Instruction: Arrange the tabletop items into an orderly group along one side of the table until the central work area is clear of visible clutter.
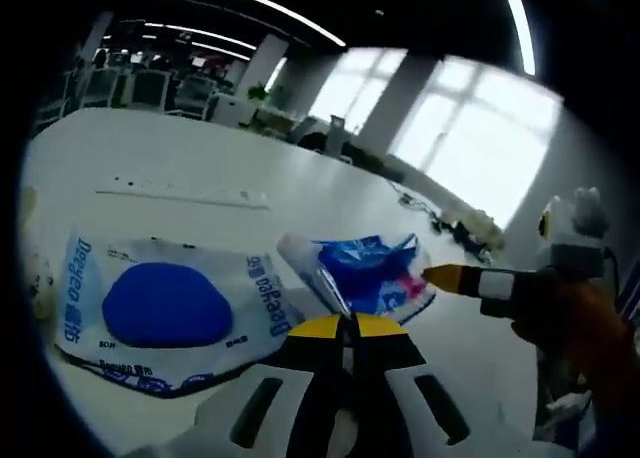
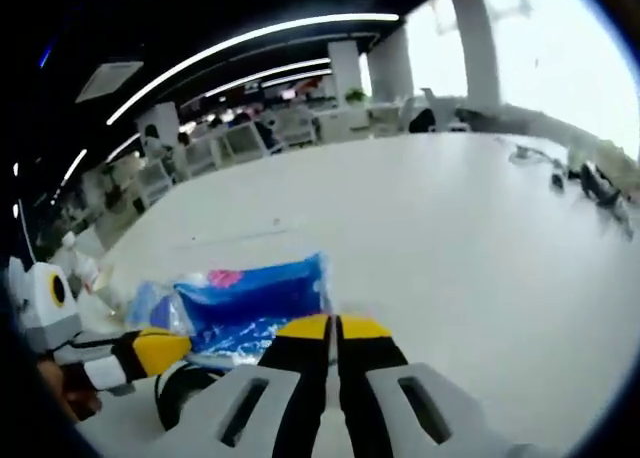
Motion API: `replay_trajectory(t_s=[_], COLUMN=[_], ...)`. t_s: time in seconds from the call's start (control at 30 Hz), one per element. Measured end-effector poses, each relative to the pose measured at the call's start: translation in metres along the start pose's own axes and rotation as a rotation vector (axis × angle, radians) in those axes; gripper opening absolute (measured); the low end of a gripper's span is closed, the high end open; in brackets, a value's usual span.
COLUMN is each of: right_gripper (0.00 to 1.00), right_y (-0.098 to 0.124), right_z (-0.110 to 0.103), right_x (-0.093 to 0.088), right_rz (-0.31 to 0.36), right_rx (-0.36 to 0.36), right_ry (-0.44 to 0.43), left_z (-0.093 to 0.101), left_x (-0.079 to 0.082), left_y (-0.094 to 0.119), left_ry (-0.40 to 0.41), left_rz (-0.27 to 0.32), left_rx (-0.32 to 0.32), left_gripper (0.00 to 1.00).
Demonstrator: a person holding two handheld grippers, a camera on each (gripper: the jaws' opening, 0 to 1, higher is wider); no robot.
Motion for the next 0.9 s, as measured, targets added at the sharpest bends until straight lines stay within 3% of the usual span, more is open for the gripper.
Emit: replay_trajectory(t_s=[0.1,0.23,0.3,0.53,0.9], right_gripper=[0.00,0.00,0.00,0.00,0.00], right_y=[-0.005,-0.015,-0.018,-0.034,-0.043], right_z=[0.005,0.012,0.015,0.025,0.032], right_x=[0.000,-0.005,-0.005,-0.006,-0.013], right_rz=[0.012,-0.001,-0.004,-0.040,-0.068], right_rx=[0.023,0.058,0.063,0.074,0.046], right_ry=[0.027,-0.012,-0.006,0.055,0.017], left_z=[0.002,0.002,0.000,0.003,0.007], left_x=[-0.001,-0.004,-0.002,-0.002,-0.001], left_y=[-0.005,-0.013,-0.016,-0.025,-0.032], left_ry=[-0.111,-0.114,-0.171,-0.126,-0.104], left_rz=[-0.027,-0.051,-0.059,-0.096,-0.159], left_rx=[0.037,0.056,0.080,0.127,0.212], left_gripper=[0.02,0.03,0.03,0.05,0.03])
Point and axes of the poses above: the point that each gripper's makers call its tool centre point, and the gripper's own axes: y roughly backward along the fingers, z roughly to its right, x roughly out of its top, the point moved 10 cm from there along y, roughly backward along the fingers, and after that the axes turned 3 degrees about -x, right-handed, at the moved point
